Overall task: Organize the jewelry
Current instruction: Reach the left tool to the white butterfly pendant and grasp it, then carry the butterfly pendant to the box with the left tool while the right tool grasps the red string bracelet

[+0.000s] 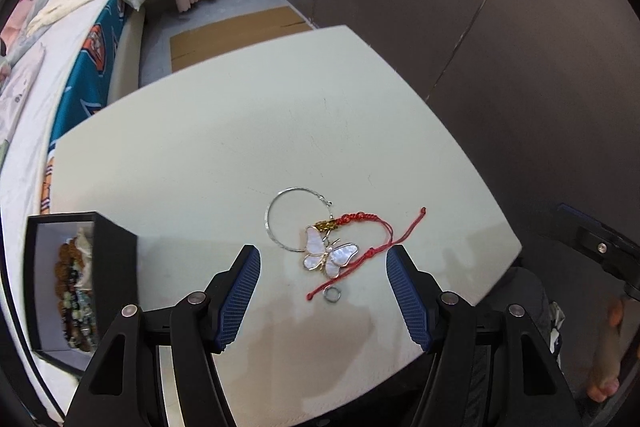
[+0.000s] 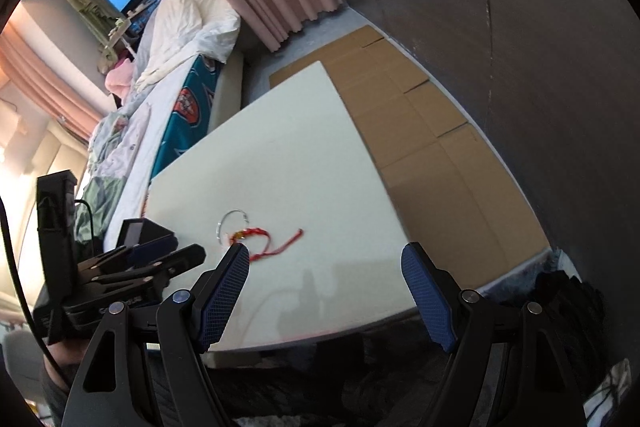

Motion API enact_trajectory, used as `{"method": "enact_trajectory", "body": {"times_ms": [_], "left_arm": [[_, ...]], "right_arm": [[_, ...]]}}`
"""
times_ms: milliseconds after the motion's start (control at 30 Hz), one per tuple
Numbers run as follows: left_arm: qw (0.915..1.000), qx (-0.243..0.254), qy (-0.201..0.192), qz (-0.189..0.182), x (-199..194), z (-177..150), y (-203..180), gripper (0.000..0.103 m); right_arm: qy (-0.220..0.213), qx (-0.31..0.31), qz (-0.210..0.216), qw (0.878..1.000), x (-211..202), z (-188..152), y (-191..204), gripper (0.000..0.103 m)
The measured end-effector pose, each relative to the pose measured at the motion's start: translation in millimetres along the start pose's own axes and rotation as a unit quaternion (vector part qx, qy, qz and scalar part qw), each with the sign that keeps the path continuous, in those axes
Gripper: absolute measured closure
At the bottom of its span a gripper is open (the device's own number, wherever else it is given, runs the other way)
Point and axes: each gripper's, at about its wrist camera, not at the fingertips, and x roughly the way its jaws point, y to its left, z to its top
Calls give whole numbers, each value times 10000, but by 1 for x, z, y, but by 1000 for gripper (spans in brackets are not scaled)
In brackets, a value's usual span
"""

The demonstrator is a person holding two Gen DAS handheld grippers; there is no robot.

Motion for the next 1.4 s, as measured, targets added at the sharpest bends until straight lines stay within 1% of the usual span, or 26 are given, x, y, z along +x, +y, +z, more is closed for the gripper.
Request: {"method": "enact_trajectory", "body": {"times_ms": [167, 233, 400, 433, 500, 533, 567, 633, 667, 733, 900, 1133, 1200, 1333, 1400], "left_arm": [[9999, -17, 74, 134, 19, 1, -6, 36], [9998, -25, 113, 131, 26, 0, -8, 36], [9994, 39, 106, 316, 38, -2, -16, 37], [9993, 49, 113, 358, 41, -2, -18, 37], [9987, 70, 152, 471, 47, -4, -18, 43], [9987, 63, 135, 489, 47, -5, -18, 43], [9988, 75, 65, 489, 46, -6, -18, 46], [9988, 96, 40, 478, 45, -6, -18, 60], [9990, 65, 53, 437, 44, -5, -16, 61], [9996, -47, 66, 268, 40, -5, -11, 61], [9998, -89, -81, 148, 18, -4, 0, 61], [9993, -217, -231, 174, -6, -7, 19, 61], [9989, -292, -295, 215, -14, -9, 27, 61], [9979, -469, -371, 253, -27, -17, 42, 61], [9973, -570, -400, 230, -33, -22, 49, 61]], "right_arm": [[52, 89, -70, 9999, 3, 0, -12, 24], [61, 107, -90, 9999, 4, 0, -15, 24], [112, 107, -151, 9998, 6, 0, -18, 24], [118, 106, -155, 9998, 7, 1, -20, 24], [135, 110, -168, 9997, 9, 1, -20, 24], [144, 111, -169, 9997, 10, 1, -21, 24], [163, 106, -168, 9997, 12, 1, -20, 24], [192, 86, -161, 9996, 14, 1, -19, 24], [203, 77, -161, 9996, 15, 0, -17, 24], [222, 61, -136, 9996, 18, 0, -15, 24], [255, 29, -26, 9997, 26, 2, -6, 24], [347, -125, 171, 9992, 44, 1, 14, 24], [407, -165, 222, 9988, 51, 0, 19, 26], [608, -369, 301, 9970, 68, -3, 36, 41], [744, -454, 299, 9958, 80, -5, 45, 45]]}}
